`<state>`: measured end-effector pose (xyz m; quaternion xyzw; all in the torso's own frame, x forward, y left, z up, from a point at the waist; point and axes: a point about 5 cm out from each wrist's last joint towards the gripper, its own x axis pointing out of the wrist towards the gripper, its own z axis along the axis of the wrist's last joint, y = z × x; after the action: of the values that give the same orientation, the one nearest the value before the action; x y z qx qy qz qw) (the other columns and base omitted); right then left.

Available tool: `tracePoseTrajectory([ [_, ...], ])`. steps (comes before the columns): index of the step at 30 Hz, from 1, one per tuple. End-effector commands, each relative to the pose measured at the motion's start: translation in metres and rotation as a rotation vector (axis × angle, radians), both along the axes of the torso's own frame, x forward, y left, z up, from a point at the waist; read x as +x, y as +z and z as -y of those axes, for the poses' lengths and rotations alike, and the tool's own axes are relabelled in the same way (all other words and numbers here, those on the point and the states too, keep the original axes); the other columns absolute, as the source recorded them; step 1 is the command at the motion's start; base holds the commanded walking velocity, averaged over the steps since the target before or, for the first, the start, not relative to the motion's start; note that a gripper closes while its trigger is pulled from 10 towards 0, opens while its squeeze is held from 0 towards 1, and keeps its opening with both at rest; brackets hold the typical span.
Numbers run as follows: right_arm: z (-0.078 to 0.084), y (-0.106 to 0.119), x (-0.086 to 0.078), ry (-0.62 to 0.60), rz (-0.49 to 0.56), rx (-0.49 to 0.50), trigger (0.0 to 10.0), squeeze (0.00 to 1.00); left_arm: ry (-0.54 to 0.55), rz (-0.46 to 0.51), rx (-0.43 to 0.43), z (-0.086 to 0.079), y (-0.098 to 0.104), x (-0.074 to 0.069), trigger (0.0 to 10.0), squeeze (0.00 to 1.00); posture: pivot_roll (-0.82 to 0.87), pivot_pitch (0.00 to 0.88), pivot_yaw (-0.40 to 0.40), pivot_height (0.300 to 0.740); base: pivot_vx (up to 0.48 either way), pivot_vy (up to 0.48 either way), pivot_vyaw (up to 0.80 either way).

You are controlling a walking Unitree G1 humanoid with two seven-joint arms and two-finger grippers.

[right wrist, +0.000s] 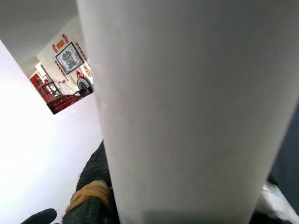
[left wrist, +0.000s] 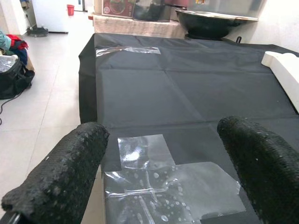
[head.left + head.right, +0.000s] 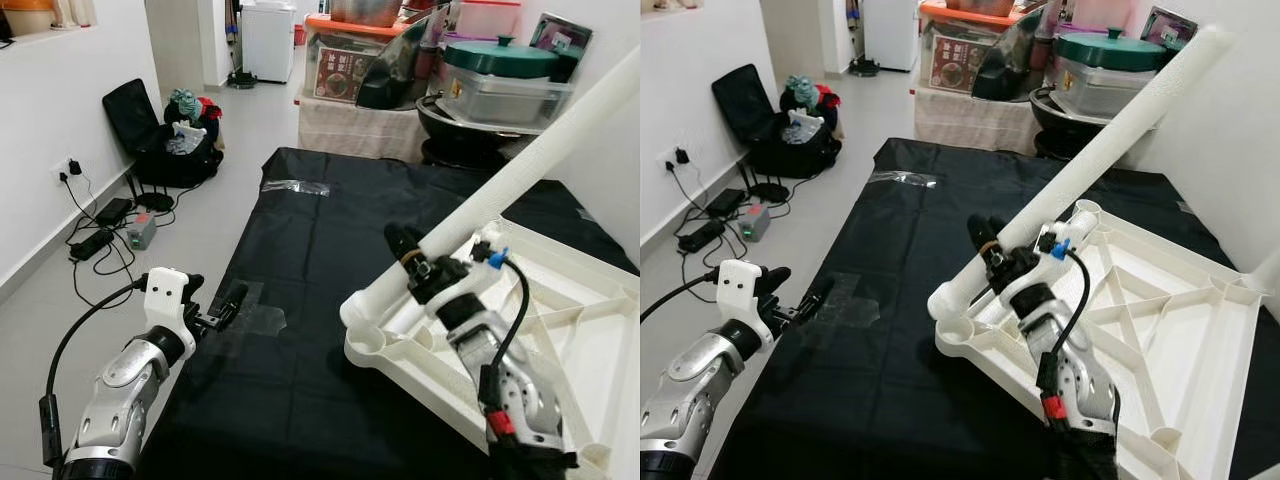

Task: Building children table

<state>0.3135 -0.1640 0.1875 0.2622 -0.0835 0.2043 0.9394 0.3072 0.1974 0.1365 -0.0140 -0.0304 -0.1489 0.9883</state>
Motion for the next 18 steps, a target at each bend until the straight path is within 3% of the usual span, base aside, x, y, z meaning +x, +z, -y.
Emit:
tracePoseTrajectory([
  [1, 0.001, -0.007, -0.001, -0.005, -0.028, 0.025, 10.0, 0.00, -0.014, -0.007, -0.003, 0.002, -0.002, 0.000, 10.0, 0.00, 0.11, 0.000, -0.099, 0.740, 0.000, 0.000, 0.00],
  [10, 0.005, -0.025, -0.002, -0.028, -0.075, -0.013, 10.0, 0.00, -0.013, -0.010, 0.002, 0.001, -0.002, 0.000, 10.0, 0.00, 0.11, 0.000, -0.095, 0.740, 0.000, 0.000, 0.00],
  [18, 0.012, -0.028, 0.000, -0.072, -0.063, -0.087, 10.0, 0.00, -0.015, -0.007, 0.004, 0.001, -0.001, 0.001, 10.0, 0.00, 0.11, 0.000, -0.093, 0.740, 0.000, 0.000, 0.00],
])
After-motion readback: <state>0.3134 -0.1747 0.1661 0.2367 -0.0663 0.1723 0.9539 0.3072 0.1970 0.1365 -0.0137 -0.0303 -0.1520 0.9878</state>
